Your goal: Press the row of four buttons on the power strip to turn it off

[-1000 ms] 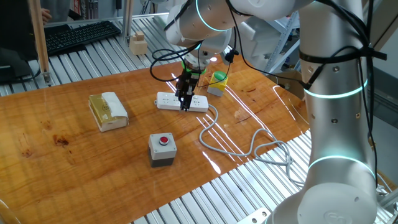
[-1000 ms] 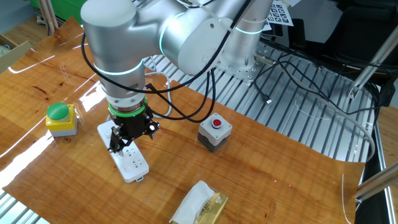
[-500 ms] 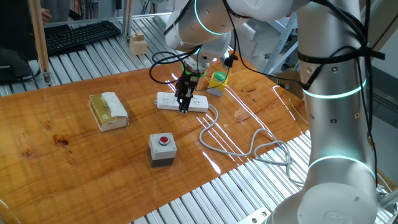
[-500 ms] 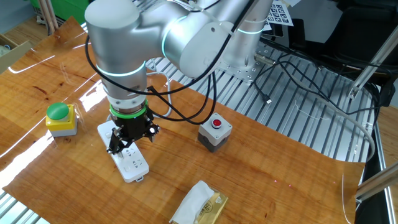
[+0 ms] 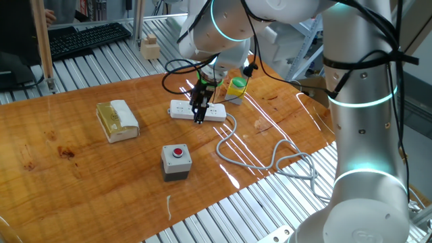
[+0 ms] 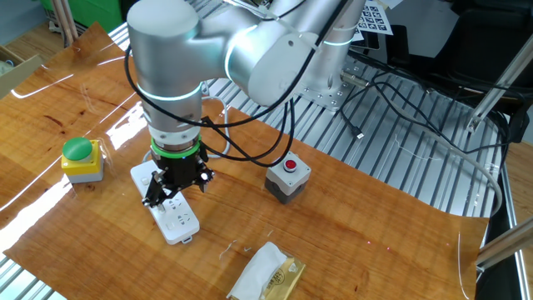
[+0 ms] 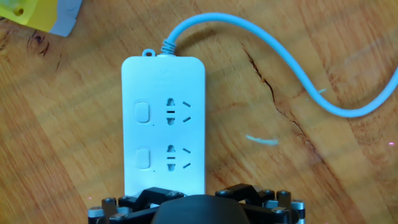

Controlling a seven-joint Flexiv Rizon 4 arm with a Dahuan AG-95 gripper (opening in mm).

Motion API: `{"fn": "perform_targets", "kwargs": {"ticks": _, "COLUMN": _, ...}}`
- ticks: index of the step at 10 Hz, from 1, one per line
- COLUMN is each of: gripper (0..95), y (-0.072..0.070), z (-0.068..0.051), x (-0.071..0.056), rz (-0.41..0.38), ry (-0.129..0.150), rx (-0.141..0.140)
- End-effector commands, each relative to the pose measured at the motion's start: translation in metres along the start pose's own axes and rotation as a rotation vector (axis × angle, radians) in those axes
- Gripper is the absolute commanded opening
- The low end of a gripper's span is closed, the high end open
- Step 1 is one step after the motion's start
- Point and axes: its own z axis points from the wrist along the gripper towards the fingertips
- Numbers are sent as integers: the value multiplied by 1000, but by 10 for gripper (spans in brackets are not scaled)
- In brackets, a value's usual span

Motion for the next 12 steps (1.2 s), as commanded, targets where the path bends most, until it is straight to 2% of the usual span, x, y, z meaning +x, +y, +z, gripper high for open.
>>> {"fn": "perform_targets", "kwargs": {"ticks": 1, "gripper": 950, "y": 1, "z": 2, "x": 0, "rz": -2, "ry": -7, "rx": 20}}
{"fn": "perform_targets", "kwargs": {"ticks": 3, "gripper": 950, "y": 2, "z": -2, "x": 0, "rz": -8, "ry": -15, "rx": 41}}
{"fn": "perform_targets", "kwargs": {"ticks": 6, "gripper": 950, "y": 2, "z": -18, "x": -1, "rz": -8, "ry": -22, "rx": 79}}
{"fn": "perform_targets", "kwargs": {"ticks": 7, "gripper": 950, "y": 2, "z": -18, "x": -1, "rz": -10, "ry": -30, "rx": 84}}
{"fn": "perform_targets", "kwargs": {"ticks": 12, "gripper": 950, "y": -1, "z": -17, "x": -1, "rz": -7, "ry": -23, "rx": 79}}
